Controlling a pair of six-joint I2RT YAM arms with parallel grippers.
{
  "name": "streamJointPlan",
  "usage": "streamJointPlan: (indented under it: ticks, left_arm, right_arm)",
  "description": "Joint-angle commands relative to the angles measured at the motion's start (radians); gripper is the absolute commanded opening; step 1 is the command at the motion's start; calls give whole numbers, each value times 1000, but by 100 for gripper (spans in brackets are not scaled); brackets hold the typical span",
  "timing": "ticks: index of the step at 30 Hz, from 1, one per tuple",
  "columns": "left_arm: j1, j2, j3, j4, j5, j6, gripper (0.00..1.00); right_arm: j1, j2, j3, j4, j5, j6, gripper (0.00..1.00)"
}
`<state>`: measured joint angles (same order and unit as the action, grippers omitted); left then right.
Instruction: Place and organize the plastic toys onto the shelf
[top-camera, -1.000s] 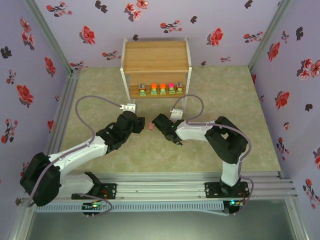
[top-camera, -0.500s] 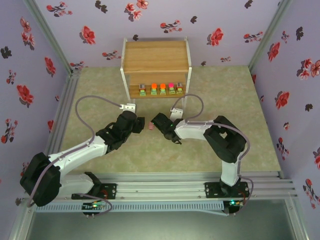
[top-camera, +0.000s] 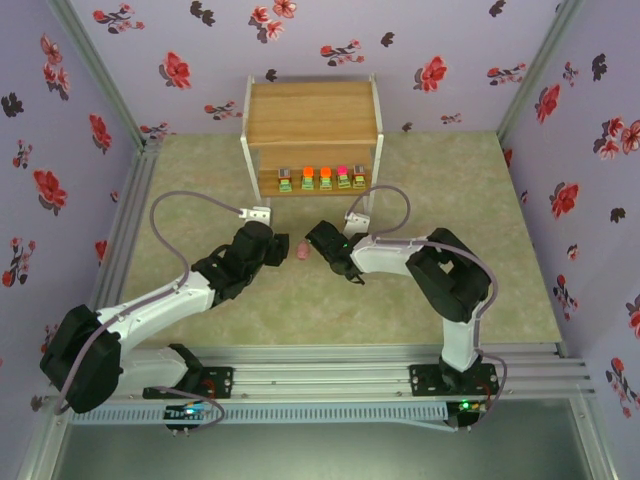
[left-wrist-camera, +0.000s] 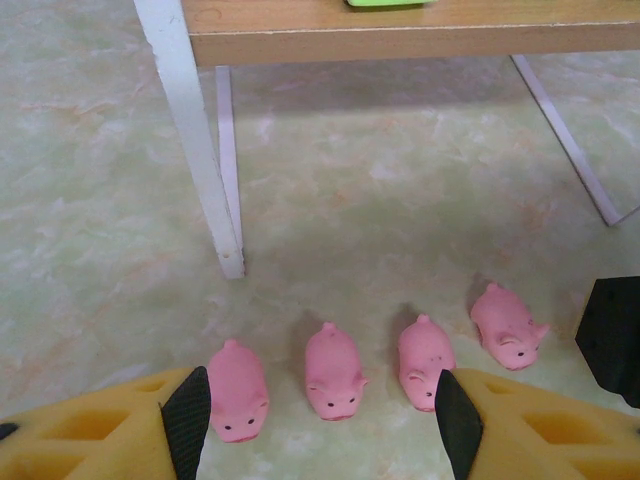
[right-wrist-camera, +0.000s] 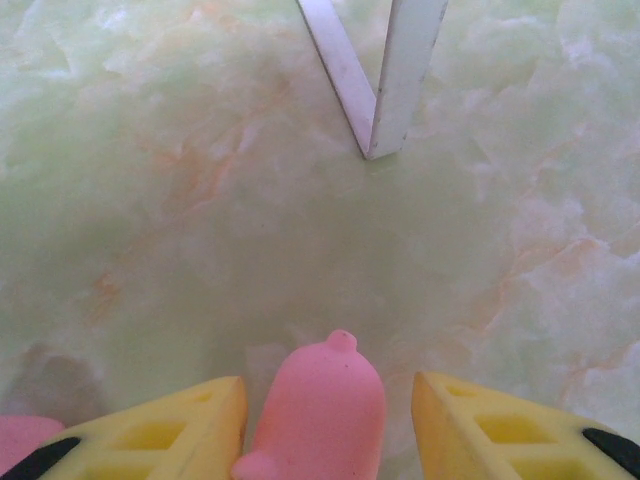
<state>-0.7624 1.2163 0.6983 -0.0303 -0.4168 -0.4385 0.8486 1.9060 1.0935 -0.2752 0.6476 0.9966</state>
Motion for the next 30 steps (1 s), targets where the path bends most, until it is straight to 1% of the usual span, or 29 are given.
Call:
streamJointPlan:
  ticks: [1, 6, 18, 22, 27, 30]
  left_arm:
    - [8, 9, -11, 6, 7, -10, 65]
    - [7, 9, -11, 6, 7, -10, 65]
    - [9, 11, -9, 8, 10, -10, 65]
    - [9, 12, -10, 7, 9, -11, 65]
    - [9, 12, -10, 8, 9, -12, 65]
    - [9, 15, -10, 7, 15, -12, 65]
  right_arm:
    - [-8, 25, 23, -18, 4, 14, 26]
    - [-11, 26, 21, -8, -6, 7, 23]
    - [-10, 10, 7, 12, -25, -23, 15]
    - [-9, -4, -3, 26, -26, -53, 13]
    - [-9, -37, -25, 34, -32, -83, 7]
    - [-9, -55, -43, 43, -37, -98, 5]
